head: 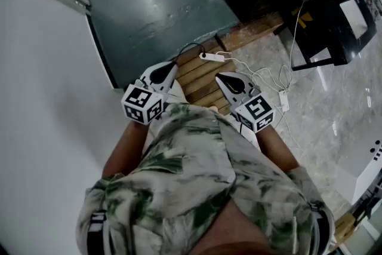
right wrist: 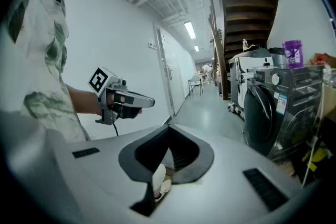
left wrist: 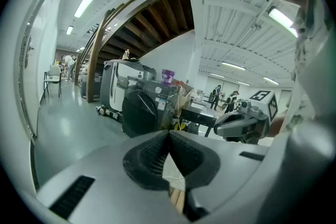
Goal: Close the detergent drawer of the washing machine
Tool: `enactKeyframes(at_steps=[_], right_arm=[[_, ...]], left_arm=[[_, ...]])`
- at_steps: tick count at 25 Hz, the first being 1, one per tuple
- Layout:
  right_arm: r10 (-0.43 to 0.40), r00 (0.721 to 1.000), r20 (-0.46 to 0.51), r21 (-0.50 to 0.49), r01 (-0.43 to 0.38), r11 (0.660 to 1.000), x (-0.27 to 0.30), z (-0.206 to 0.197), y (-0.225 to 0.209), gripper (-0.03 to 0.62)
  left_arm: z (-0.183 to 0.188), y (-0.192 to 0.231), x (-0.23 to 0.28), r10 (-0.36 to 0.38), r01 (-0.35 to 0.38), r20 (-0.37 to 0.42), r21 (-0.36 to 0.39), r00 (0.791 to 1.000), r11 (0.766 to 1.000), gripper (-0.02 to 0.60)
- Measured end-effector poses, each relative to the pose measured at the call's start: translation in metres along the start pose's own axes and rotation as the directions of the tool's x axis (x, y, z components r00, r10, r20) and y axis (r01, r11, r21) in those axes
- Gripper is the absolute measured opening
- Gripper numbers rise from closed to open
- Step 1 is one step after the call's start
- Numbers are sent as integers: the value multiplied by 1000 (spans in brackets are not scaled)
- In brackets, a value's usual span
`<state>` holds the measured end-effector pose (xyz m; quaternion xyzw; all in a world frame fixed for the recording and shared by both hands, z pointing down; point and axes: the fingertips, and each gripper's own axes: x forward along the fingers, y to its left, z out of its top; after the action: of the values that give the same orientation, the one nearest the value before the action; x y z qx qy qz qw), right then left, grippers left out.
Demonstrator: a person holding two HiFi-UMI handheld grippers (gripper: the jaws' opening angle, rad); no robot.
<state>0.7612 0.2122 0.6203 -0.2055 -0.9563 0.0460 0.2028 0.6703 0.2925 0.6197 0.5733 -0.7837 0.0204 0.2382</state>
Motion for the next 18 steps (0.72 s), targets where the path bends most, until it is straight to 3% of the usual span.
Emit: enactKeyframes(at_steps=[8, 18], right_arm=[[17, 999, -44, -1, -18, 1000, 70, 18, -14, 20], [56, 997, -53, -9, -56, 998, 210, 85, -23, 25]], left_arm=[[8, 68, 8, -11, 11, -1, -21, 1000, 1000, 23], [37, 214, 6, 16, -16, -7, 13, 1000, 1000, 28]])
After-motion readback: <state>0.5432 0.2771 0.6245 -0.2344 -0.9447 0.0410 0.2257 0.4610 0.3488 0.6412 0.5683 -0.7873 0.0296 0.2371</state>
